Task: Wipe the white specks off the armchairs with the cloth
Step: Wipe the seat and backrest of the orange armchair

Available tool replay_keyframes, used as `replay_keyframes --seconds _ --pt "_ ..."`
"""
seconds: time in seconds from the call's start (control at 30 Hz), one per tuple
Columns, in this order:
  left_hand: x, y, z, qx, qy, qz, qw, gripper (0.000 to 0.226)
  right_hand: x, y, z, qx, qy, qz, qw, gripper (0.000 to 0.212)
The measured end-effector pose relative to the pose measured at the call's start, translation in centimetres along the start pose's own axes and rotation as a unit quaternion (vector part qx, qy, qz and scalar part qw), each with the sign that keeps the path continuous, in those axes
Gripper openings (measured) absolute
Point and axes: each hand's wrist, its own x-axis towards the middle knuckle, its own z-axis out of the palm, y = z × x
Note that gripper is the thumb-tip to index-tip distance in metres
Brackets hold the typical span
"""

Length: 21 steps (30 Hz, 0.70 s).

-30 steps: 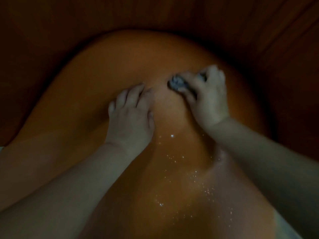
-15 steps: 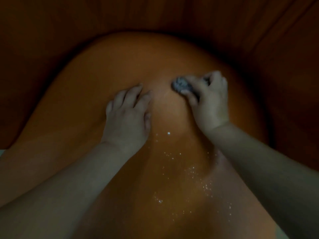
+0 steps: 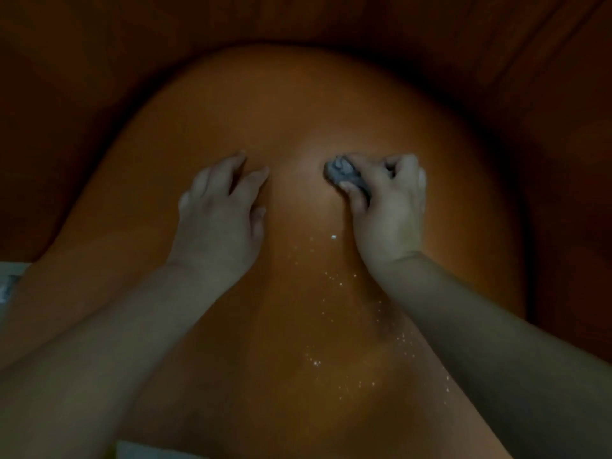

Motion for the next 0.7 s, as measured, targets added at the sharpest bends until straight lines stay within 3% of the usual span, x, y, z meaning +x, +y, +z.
replay_keyframes --seconds 0.07,0.23,0.33,0.5,0.7 --pt "-0.8 -0.3 0.1 -0.001 -0.002 -0.001 1.000 0.051 -0.7 -1.3 0.7 0.009 0.011 0.016 1.000 0.034" --pt "-2.9 -0.9 0.3 -0.001 -0.015 0.017 1.000 0.054 -8.0 -0.9 -0.1 -0.006 -0.070 -0.089 0.994 0.034" --pt "-4.1 -1.4 -0.1 0.001 -0.029 0.020 0.999 0.055 -7.0 0.1 -0.4 -0.026 -0.047 -0.089 0.995 0.032" --pt "-5.8 -2.3 -0.3 0.008 -0.040 0.022 0.999 0.055 -5.1 -3.1 1.9 -0.010 0.015 -0.010 1.000 0.032" --pt "-7.0 -2.7 -0.1 0.010 -0.042 0.030 0.999 0.055 -11.6 -2.5 1.3 -0.016 -0.044 -0.095 0.994 0.035"
